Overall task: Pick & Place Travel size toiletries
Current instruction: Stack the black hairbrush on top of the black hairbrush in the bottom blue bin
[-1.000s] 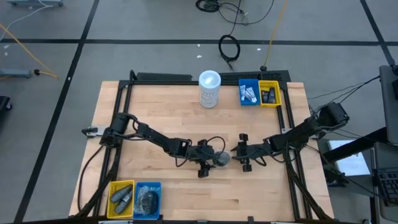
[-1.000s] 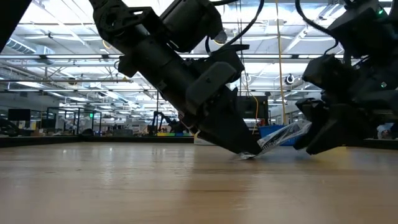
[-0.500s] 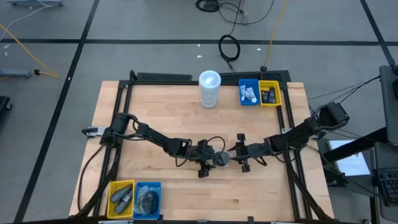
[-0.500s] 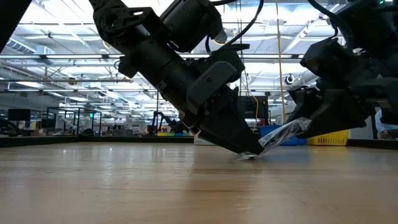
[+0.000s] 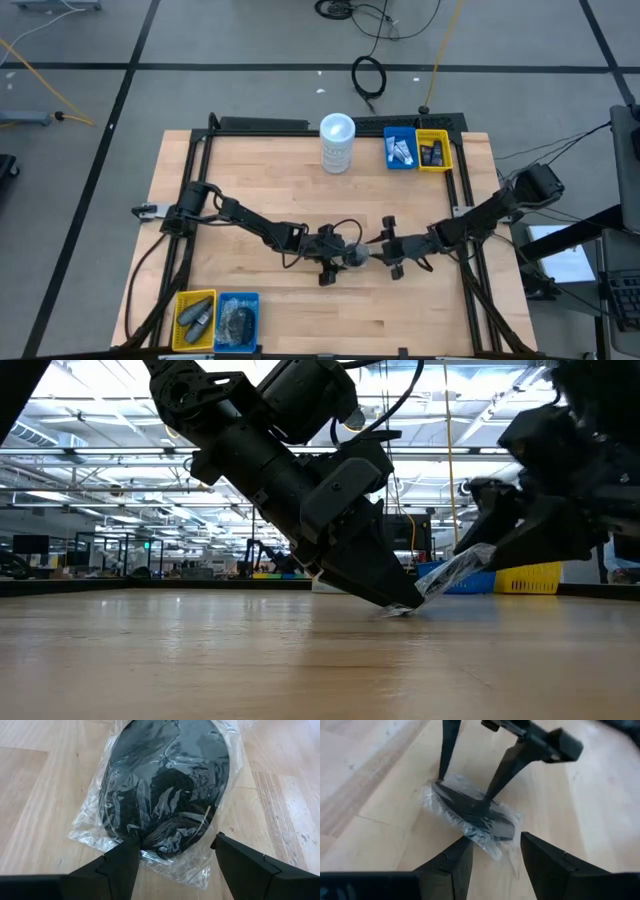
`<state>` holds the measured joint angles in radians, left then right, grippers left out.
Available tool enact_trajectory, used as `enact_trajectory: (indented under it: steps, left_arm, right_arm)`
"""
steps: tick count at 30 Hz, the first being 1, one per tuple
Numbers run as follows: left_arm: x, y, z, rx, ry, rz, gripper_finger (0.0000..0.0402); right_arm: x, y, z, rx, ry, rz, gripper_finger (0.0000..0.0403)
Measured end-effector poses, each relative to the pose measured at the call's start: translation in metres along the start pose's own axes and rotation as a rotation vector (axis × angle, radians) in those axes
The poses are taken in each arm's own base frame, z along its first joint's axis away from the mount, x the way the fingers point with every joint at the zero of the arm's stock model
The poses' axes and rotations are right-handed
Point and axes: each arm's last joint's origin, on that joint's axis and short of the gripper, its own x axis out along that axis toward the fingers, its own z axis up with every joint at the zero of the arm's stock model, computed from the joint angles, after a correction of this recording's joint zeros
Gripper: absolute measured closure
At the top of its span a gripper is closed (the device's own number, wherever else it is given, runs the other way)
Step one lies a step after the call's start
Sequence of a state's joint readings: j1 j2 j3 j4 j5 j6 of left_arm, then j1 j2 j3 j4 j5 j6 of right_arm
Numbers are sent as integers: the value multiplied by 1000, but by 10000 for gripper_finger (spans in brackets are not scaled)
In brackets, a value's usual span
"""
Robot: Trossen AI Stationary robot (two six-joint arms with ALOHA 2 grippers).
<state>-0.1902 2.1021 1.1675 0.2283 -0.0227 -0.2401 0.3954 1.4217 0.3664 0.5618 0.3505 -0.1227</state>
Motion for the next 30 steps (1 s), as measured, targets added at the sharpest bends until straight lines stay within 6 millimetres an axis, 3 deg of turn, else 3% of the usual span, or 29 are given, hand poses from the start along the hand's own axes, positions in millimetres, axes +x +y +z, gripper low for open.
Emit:
enact_trajectory:
  steps: [8, 25, 30]
  left_arm:
    - [0, 0, 0, 0, -2, -1, 147]
    - [0, 0, 0, 0, -4, -1, 147]
    - [0, 0, 0, 0, -6, -1, 147]
  right_arm:
    - [-10, 16, 6, -141, -40, -68, 245]
    - [-4, 21, -3, -121, 12, -54, 263]
    - [1, 23, 6, -113, -49, -69, 281]
